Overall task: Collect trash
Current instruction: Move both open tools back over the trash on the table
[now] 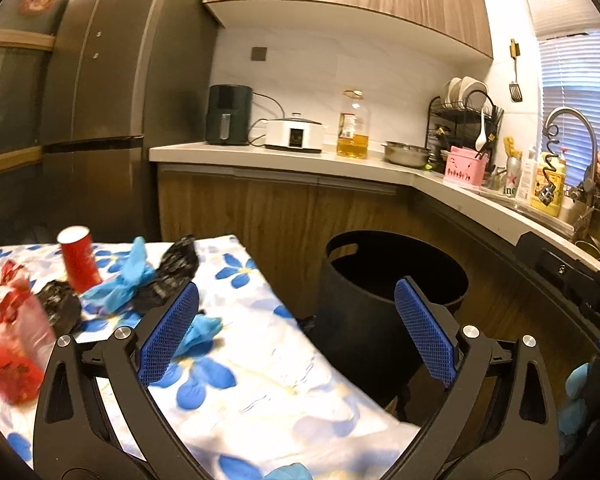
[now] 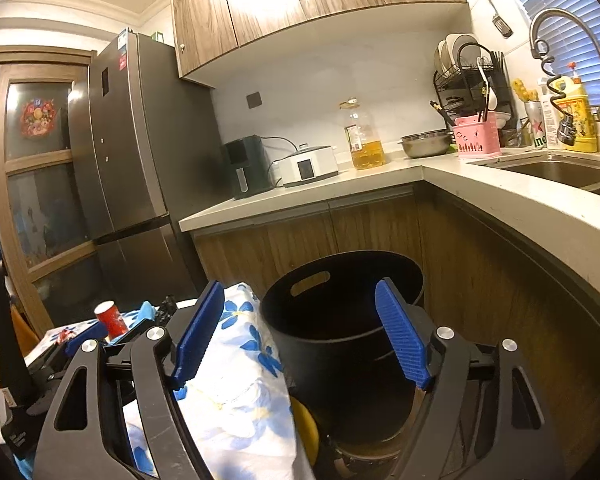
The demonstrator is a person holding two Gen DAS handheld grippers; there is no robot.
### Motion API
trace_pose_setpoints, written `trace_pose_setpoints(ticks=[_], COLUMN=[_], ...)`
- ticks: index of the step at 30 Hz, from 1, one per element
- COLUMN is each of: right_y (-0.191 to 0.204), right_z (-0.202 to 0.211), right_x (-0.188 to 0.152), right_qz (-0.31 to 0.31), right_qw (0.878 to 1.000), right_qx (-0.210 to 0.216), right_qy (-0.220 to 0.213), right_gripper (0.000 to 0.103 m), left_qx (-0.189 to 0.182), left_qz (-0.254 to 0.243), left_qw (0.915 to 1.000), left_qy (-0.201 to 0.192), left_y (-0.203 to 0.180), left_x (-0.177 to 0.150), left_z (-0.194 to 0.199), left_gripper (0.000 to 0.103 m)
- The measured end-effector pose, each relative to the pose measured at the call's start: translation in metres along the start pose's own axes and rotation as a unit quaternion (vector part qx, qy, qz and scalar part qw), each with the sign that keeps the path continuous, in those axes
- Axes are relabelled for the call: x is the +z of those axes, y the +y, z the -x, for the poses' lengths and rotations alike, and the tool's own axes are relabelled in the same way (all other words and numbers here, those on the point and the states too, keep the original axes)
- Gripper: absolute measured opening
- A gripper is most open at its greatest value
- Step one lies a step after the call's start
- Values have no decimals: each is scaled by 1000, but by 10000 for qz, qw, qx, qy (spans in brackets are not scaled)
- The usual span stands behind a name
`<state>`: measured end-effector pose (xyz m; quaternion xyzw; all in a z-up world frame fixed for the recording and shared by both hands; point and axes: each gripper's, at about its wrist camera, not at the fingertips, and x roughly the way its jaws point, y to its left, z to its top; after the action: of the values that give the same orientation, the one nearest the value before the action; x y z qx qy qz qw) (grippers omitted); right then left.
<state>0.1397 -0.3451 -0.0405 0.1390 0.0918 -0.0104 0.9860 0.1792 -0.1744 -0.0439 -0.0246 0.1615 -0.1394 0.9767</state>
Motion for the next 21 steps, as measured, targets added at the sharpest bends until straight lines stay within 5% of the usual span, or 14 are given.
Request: trace_pose_setpoints(ticks=[12,21], right_y=[46,77], right_z=[17,12], right_x=[-21,-37], right_qz=[161,230], right_qw=[9995,9981], right_qx=[255,530], right_qy=[56,222], right_gripper=[76,76], left_qx=[752,1648], left_qz=[203,379], left_qw=[9965,9848], left_qy=[-304,-400], left_y=[51,107], left_x=[-12,-23], left_z=[56,81], left_gripper=[97,97])
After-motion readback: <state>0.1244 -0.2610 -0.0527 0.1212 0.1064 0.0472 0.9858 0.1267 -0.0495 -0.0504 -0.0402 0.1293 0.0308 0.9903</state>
